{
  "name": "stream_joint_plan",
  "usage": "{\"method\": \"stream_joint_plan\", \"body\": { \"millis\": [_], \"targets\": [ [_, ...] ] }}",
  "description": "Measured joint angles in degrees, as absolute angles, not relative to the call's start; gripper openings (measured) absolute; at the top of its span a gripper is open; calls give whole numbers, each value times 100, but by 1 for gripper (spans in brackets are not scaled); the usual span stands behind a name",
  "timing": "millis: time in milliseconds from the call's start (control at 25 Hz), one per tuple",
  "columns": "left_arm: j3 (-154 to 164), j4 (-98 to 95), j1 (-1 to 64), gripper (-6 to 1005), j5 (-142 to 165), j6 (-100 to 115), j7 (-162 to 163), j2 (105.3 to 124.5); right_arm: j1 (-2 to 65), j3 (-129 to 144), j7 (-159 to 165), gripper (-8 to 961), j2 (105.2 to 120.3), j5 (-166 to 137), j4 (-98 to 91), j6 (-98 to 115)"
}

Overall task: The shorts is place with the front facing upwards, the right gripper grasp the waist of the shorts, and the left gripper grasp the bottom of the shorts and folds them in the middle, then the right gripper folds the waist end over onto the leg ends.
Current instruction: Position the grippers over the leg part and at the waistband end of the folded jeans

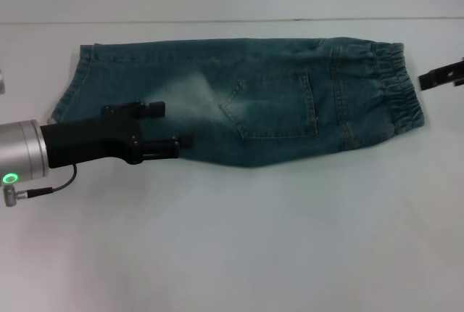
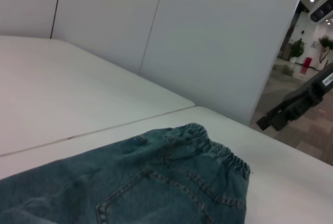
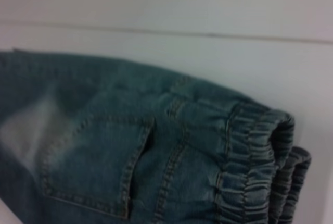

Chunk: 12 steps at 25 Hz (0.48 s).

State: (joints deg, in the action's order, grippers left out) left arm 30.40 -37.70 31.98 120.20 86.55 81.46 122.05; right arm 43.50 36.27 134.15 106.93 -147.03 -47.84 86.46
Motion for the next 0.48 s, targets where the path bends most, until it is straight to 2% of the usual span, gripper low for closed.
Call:
{"method": "stream_joint_plan", "body": {
  "millis": [480],
  "targets": [
    [3094, -3723, 3197, 948, 12031, 8517, 8153, 12253, 4543, 4569, 13410, 928, 10955, -14807, -3948, 6929]
  ]
}}
